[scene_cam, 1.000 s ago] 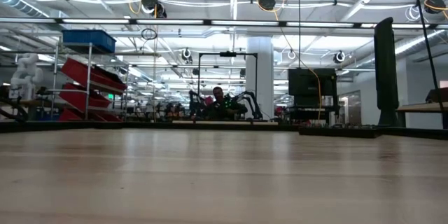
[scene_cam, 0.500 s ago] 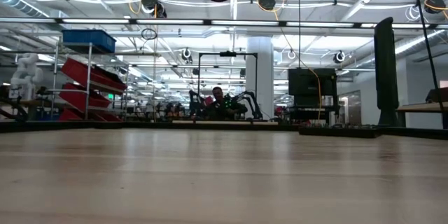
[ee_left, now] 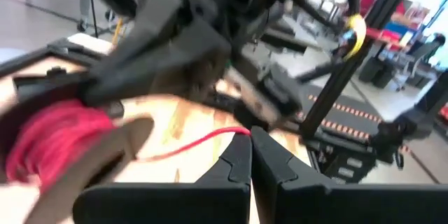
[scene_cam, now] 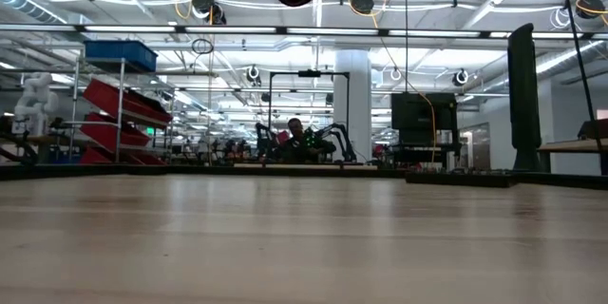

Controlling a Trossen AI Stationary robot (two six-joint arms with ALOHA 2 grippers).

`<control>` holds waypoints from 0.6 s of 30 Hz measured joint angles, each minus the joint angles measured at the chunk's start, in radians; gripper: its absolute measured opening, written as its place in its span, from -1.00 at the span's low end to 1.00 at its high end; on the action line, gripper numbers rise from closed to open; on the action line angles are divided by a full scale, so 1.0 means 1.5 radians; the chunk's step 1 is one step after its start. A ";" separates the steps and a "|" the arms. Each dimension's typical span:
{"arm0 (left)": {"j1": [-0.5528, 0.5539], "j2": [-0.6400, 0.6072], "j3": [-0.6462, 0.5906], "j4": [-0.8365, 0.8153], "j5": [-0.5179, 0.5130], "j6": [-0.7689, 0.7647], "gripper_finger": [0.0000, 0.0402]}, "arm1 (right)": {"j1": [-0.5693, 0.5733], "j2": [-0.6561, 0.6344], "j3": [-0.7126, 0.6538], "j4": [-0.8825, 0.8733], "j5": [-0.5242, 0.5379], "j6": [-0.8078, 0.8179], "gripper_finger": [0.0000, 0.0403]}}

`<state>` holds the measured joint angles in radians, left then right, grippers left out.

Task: Coil cords
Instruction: Coil the red wire into the spool

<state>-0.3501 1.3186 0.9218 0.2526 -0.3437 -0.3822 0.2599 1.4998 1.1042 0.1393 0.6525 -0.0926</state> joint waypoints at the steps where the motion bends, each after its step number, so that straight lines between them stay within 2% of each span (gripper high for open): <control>1: 0.002 0.000 0.000 0.012 -0.001 0.002 -1.00 | -0.001 0.000 0.000 0.000 -0.003 0.002 -1.00; 10: 0.018 0.001 0.000 0.057 -0.004 0.014 -1.00 | -0.006 0.000 0.000 0.005 0.000 0.025 -1.00; 18: 0.033 0.052 0.000 0.136 0.020 0.015 -1.00 | -0.015 0.000 0.000 0.007 0.002 0.059 -1.00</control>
<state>-0.3009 1.3968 0.9218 0.4560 -0.3136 -0.3600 0.2368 1.4998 1.1042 0.1504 0.6555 -0.0040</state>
